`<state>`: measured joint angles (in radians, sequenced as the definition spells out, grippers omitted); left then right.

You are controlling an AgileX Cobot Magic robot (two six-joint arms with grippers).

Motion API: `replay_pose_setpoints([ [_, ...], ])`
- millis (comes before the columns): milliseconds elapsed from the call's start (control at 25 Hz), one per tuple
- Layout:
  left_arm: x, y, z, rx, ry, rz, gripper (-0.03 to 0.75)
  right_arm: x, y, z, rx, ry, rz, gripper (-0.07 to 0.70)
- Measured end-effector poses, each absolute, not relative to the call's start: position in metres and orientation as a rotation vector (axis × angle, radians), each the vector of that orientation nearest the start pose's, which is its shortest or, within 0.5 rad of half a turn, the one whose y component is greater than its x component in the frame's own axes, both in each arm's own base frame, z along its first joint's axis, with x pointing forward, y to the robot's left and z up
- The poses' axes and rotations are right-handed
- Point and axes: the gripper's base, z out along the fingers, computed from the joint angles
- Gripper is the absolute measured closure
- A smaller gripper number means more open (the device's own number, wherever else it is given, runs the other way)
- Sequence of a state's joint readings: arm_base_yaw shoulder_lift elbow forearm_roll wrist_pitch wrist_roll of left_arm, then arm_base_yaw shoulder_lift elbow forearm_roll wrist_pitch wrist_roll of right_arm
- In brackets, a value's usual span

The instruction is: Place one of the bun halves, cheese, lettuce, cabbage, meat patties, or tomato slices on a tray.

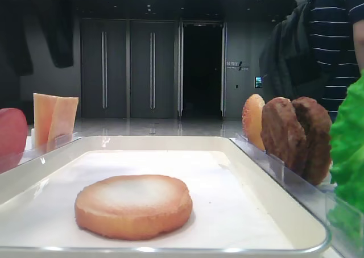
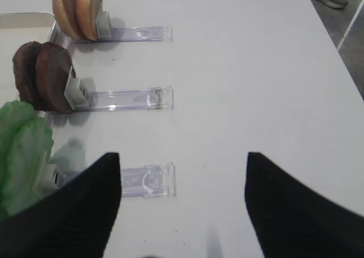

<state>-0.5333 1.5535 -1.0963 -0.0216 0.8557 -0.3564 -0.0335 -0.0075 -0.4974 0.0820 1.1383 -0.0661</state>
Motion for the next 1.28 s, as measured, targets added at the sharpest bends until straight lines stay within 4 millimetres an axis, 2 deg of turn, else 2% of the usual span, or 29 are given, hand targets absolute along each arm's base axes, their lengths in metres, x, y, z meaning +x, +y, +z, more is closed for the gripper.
replay_pose_setpoints([
  [400,0.264,-0.086,0.279,0.073,2.812,0.018,0.316,-0.009,0.007,0.271,-0.042,2.114,0.04,0.157],
  [720,0.262,-0.042,0.288,-0.067,2.834,0.171,0.316,-0.009,0.007,0.271,-0.042,2.114,0.04,0.157],
  [1000,0.254,-0.026,0.29,-0.055,2.864,0.232,0.316,-0.009,0.007,0.271,-0.042,2.114,0.04,0.157],
  [1280,0.224,-0.021,0.282,-0.036,2.882,0.24,0.316,-0.009,0.007,0.271,-0.042,2.114,0.04,0.157],
])
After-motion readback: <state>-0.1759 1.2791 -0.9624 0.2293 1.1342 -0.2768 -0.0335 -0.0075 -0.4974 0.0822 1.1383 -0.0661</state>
